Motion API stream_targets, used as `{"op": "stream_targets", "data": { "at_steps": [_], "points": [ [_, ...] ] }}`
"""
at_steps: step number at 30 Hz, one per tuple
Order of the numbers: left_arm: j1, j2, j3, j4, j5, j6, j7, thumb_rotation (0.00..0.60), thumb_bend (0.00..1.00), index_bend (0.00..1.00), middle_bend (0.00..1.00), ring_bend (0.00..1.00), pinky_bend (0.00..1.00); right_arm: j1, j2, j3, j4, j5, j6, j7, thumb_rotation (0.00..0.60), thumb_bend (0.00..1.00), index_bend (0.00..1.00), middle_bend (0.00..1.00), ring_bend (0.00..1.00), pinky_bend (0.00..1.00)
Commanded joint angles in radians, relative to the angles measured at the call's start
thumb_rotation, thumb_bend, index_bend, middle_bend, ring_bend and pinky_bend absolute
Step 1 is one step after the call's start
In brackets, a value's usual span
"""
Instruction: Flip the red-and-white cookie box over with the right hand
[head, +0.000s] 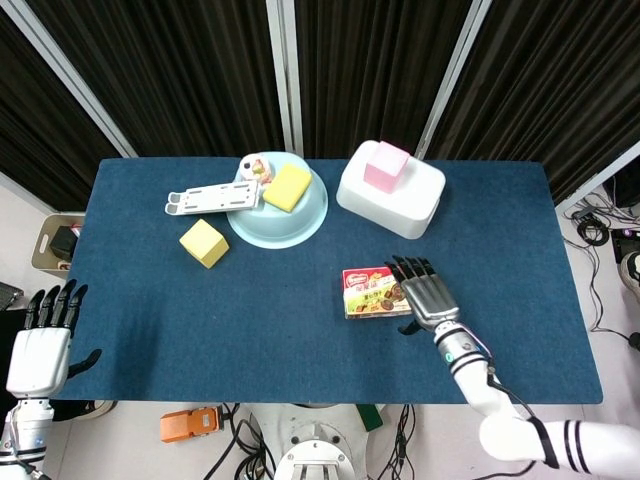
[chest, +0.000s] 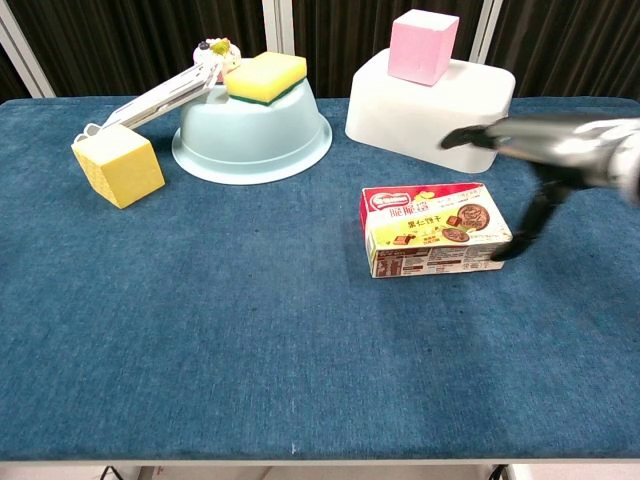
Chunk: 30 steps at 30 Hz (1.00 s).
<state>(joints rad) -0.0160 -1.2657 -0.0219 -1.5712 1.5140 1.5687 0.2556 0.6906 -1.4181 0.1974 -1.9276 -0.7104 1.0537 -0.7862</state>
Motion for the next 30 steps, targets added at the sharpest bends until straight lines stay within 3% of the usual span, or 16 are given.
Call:
{"op": "stream_targets", "data": {
  "at_steps": [1,14,18,22,25,30],
  "points": [
    [0.000,-0.001,-0.001,0.003,-0.003,-0.003,-0.003,0.600,0.12,0.00,0.00,0.00,0.00,0.149,-0.153,0.040,0.066,0.190,0.056,-0.143,0.600,0.13,0.00,0.00,0.00,0.00],
    [-0.001,-0.003,-0.002,0.025,-0.013,-0.015,-0.018,0.600,0.13,0.00,0.00,0.00,0.00,0.315,-0.303,0.080,0.235,0.423,0.142,-0.280,0.600,0.13,0.00,0.00,0.00,0.00],
    [-0.002,-0.003,-0.003,0.027,-0.016,-0.017,-0.020,0.600,0.13,0.00,0.00,0.00,0.00,0.346,-0.336,0.087,0.287,0.466,0.130,-0.295,0.599,0.13,0.02,0.05,0.00,0.00],
    [0.000,-0.002,-0.002,0.028,-0.017,-0.017,-0.021,0.600,0.13,0.00,0.00,0.00,0.00,0.364,-0.358,0.093,0.330,0.490,0.126,-0.298,0.595,0.13,0.16,0.15,0.01,0.01],
    [0.002,-0.001,-0.001,0.032,-0.022,-0.018,-0.025,0.600,0.13,0.00,0.00,0.00,0.00,0.356,-0.356,0.091,0.343,0.465,0.117,-0.263,0.593,0.15,0.32,0.26,0.12,0.07],
    [0.005,-0.001,-0.002,0.039,-0.028,-0.019,-0.034,0.600,0.13,0.00,0.00,0.00,0.00,0.282,-0.303,0.099,0.298,0.327,0.077,-0.079,0.589,0.18,0.46,0.37,0.24,0.18]
  ]
}}
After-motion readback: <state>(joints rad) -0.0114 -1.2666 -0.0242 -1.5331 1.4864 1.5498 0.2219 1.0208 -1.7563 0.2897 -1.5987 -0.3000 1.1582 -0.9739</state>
